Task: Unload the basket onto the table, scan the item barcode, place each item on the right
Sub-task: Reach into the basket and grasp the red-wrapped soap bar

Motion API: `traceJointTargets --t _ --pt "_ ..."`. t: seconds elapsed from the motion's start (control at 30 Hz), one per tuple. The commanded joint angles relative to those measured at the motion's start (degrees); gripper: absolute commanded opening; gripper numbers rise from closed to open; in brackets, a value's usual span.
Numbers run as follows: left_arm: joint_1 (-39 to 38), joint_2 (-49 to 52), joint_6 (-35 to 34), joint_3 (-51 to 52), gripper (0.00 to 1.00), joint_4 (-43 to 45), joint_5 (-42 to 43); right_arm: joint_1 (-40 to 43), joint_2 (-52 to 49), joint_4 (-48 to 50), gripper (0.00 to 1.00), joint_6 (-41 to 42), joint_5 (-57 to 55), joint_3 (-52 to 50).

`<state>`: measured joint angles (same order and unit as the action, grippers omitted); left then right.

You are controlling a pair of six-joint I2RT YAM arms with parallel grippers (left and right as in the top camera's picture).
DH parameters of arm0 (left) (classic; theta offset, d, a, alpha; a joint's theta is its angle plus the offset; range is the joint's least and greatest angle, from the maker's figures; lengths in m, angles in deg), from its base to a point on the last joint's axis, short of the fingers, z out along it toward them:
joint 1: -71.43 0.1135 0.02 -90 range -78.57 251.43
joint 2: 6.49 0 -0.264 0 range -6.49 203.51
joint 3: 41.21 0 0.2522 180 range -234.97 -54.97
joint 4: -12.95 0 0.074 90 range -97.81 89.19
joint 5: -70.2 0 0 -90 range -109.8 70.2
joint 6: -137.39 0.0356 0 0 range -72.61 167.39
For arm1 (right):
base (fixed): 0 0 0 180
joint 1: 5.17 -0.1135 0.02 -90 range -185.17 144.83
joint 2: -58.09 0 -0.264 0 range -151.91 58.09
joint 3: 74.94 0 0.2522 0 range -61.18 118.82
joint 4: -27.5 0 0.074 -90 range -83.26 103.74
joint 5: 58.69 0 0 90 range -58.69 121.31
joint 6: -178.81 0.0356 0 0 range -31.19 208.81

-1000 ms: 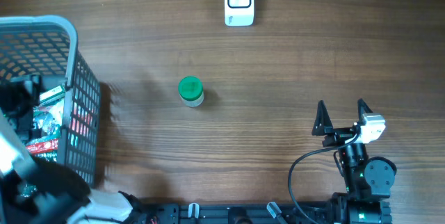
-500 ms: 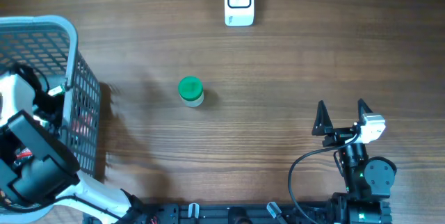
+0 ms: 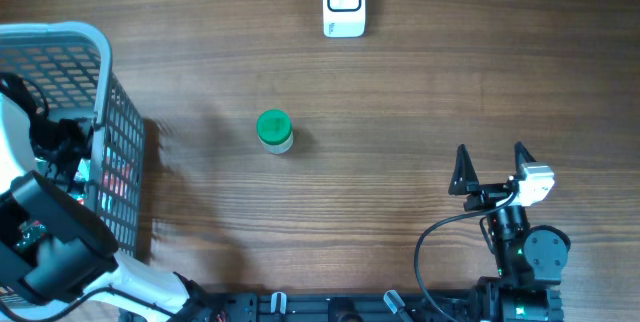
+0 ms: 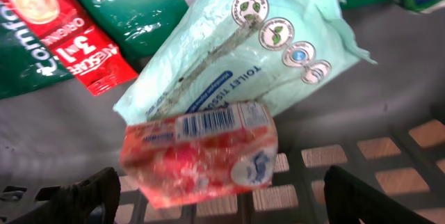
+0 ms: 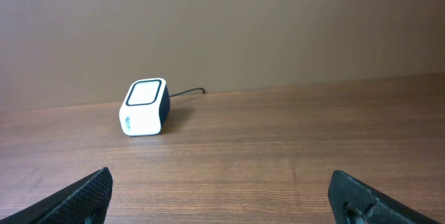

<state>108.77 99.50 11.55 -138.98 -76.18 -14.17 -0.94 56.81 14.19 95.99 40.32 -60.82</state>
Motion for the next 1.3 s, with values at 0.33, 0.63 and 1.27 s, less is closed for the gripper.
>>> traceJointTargets --t 0.33,0.63,1.27 --pt "-0.1 -2.0 0.9 7.2 0.97 3.5 -3.8 0.1 0.3 0.3 1.00 -1.0 0.9 -0.1" --pt "-0.1 -2.0 0.9 7.3 0.83 5.8 -3.8 0.1 0.3 0.3 1.00 -1.0 0.9 -0.1" --pt "-0.1 -2.3 -0.5 10.4 0.38 8.3 -3.7 0.1 0.3 0.3 1.00 -1.0 0.9 -0.1"
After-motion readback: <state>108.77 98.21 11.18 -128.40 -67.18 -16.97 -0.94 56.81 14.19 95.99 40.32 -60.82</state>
